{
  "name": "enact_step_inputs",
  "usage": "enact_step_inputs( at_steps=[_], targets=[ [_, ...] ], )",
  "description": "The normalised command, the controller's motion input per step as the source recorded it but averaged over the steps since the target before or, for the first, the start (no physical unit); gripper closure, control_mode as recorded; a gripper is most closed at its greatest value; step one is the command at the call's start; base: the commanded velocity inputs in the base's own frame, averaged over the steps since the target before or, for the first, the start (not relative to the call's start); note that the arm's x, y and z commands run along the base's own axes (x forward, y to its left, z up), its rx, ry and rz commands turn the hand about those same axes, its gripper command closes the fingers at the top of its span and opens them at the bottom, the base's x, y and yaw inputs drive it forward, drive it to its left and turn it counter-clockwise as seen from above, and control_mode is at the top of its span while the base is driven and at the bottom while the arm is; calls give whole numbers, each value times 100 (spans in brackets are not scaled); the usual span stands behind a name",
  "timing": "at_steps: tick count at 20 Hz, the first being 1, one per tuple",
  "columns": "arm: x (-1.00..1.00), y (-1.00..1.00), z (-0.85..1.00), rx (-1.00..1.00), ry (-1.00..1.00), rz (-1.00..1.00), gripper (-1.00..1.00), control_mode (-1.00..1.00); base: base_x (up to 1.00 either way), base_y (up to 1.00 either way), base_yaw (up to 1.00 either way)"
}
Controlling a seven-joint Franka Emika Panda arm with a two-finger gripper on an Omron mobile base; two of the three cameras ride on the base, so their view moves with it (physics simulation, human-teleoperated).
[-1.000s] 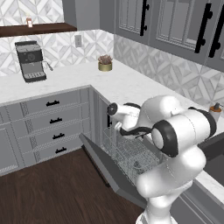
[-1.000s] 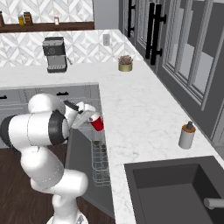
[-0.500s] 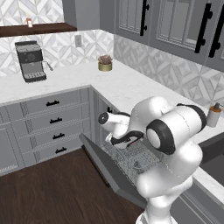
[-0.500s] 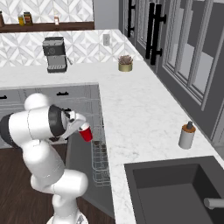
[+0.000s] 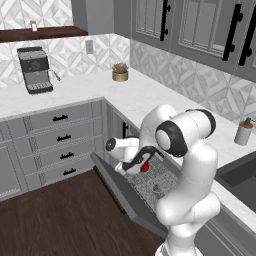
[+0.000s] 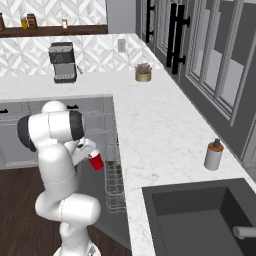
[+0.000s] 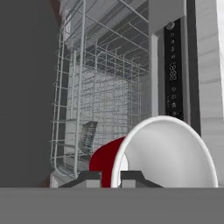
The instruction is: Pick up the cup and bowl from the counter, place them in the dishwasher, and close the dishwasher door.
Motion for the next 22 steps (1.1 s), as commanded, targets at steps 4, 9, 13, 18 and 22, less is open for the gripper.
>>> enact_step_inputs(
  at_steps=[4,9,13,18,22],
  targets=[
    [22,-14,-51,0,0,1,100,-100,0,0,0],
    [41,-12,-49,0,6,2,100,-100,0,0,0],
    [43,-24,-40,0,6,4,100,-100,0,0,0],
    [39,-8,-63,-1,6,4,100,-100,0,0,0],
    [34,-11,-55,0,5,3,100,-100,0,0,0]
  ],
)
